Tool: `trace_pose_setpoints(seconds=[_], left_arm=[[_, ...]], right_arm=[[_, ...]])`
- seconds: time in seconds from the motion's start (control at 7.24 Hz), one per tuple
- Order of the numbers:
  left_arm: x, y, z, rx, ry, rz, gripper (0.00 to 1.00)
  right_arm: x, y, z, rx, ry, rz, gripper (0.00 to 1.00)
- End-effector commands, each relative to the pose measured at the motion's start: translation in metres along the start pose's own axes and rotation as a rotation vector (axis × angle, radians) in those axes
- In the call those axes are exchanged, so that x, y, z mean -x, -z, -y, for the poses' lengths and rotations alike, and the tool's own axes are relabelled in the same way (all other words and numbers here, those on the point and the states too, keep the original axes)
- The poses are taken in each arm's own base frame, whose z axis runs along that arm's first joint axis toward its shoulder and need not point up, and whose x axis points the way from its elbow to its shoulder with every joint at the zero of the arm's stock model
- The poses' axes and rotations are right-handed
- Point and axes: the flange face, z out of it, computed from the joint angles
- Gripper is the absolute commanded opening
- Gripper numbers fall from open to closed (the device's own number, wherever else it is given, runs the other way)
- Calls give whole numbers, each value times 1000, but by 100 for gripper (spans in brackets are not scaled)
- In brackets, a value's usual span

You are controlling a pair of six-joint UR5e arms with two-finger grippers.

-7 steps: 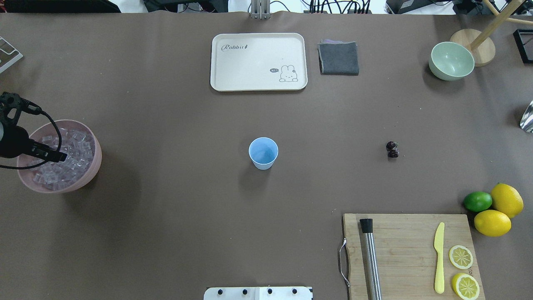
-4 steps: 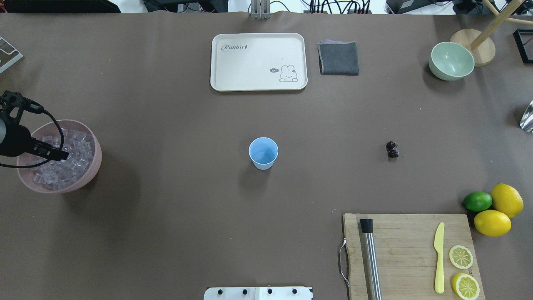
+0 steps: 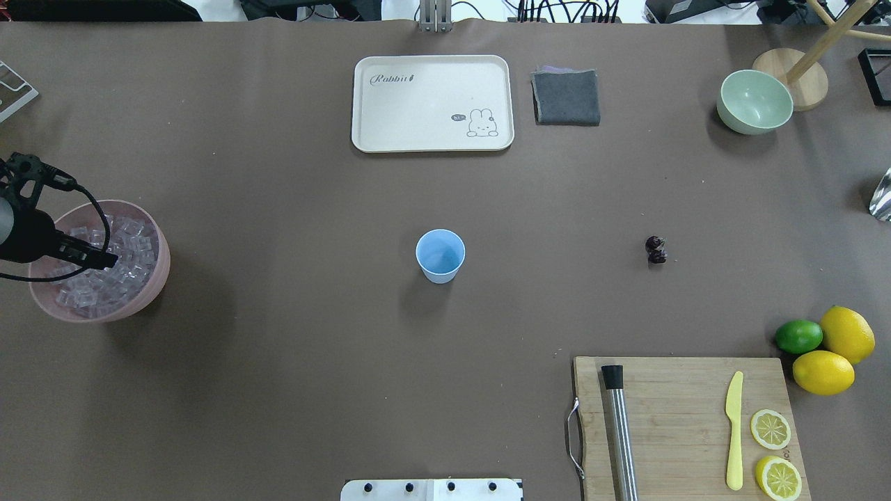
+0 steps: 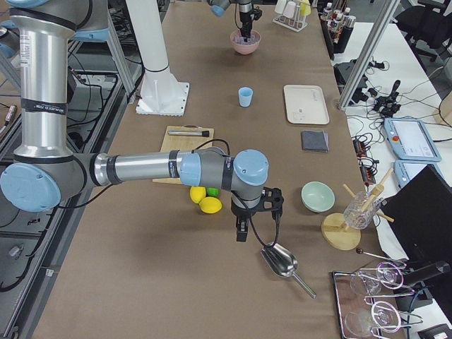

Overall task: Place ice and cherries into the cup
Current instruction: 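Lower the left gripper into the ice and close on a cube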

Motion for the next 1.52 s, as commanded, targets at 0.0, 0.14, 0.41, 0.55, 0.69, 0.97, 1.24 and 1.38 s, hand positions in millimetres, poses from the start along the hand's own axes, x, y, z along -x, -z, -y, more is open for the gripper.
trace_pose_setpoints(seconds=[0.0,0.14,0.41,0.55,0.69,0.97,1.24,1.38], left_arm=[[1,-4,-5,12,-1,2,58],[1,-4,-5,12,-1,2,58],[3,-7,-5,17,2,5,58],[3,-7,-4,15,-1,4,58],[2,-7,-4,15,-2,3,50],[1,-7,-1,13,-2,2,10],[-1,-6,-1,13,-8,0,0],[-3,-4,1,7,-12,-4,0]], right_arm=[[0,0,0,0,0,0,100],[1,1,1,-2,2,0,100],[3,3,1,-6,6,-2,100],[4,4,2,-9,8,0,100],[5,5,3,-11,10,-2,100],[5,6,5,-13,12,-2,100],[7,8,5,-17,-12,-2,100],[6,7,5,-16,-15,-2,100]])
